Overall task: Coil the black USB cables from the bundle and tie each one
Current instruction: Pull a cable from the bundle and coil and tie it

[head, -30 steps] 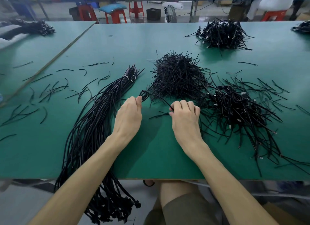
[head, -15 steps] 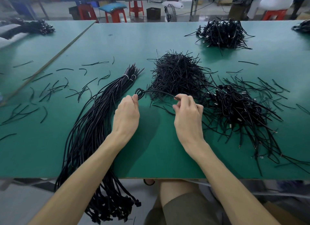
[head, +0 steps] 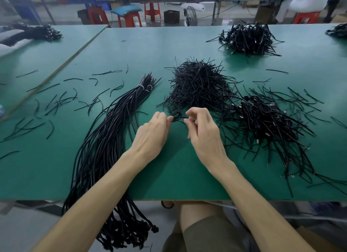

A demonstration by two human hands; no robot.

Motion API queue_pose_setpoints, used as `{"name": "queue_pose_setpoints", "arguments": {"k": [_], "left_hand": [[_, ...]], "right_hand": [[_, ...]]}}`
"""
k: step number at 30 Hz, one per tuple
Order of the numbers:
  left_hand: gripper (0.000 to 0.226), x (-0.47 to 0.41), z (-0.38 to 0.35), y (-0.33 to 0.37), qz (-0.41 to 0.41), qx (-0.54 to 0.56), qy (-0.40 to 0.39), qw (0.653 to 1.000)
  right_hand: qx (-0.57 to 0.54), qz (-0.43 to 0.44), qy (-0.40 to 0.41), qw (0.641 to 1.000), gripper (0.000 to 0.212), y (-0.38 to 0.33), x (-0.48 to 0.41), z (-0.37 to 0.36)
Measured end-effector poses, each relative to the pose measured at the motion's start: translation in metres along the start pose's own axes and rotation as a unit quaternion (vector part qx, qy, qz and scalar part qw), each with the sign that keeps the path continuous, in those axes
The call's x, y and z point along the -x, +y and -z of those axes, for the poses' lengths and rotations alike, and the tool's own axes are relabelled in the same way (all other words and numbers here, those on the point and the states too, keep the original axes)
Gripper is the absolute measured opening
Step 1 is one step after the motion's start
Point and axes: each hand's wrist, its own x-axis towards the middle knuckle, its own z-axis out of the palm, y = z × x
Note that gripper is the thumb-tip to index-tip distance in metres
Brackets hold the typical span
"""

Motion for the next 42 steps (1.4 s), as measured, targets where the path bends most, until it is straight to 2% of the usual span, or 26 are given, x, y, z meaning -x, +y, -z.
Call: {"name": "queue_pose_setpoints", "arguments": {"k": [5,9,17,25,29,35,38,42], "left_hand": [[0.051,0.006,0.003,0.006,-0.044,0.052,-0.03,0.997],[0.061,0.005,0.003,0.0,-0.052,0.072,-0.037,0.995],[0.055,0.002,-0.006,-0.009,-0.056,0.058,-0.039,0.996],[0.058,0.002,-0.005,-0.007,-0.063,0.063,-0.031,0.996],[0.051,-0.001,-0.003,-0.005,-0.017,0.181,-0.046,0.982],[0.044,-0.005,0.001,0.0,0.04,0.377,-0.065,0.923],[0.044,-0.006,0.002,-0.001,0.073,0.422,-0.07,0.901],[0.043,-0.005,0.002,-0.001,0.074,0.433,-0.075,0.895]], "right_hand": [[0.026,0.026,-0.044,0.998,0.013,-0.002,0.003,-0.001],[0.046,0.04,-0.025,0.998,0.01,-0.004,0.002,0.0],[0.018,0.033,-0.034,0.999,0.011,-0.002,0.002,0.0],[0.003,0.051,-0.038,0.998,0.014,-0.003,0.003,0.002],[-0.007,0.06,-0.031,0.998,0.013,-0.003,0.003,0.001],[-0.035,0.031,-0.032,0.998,0.016,-0.001,0.005,0.002],[-0.042,0.011,-0.029,0.999,0.019,-0.002,0.004,0.003],[-0.041,0.013,-0.039,0.998,0.016,0.0,0.004,0.003]]}}
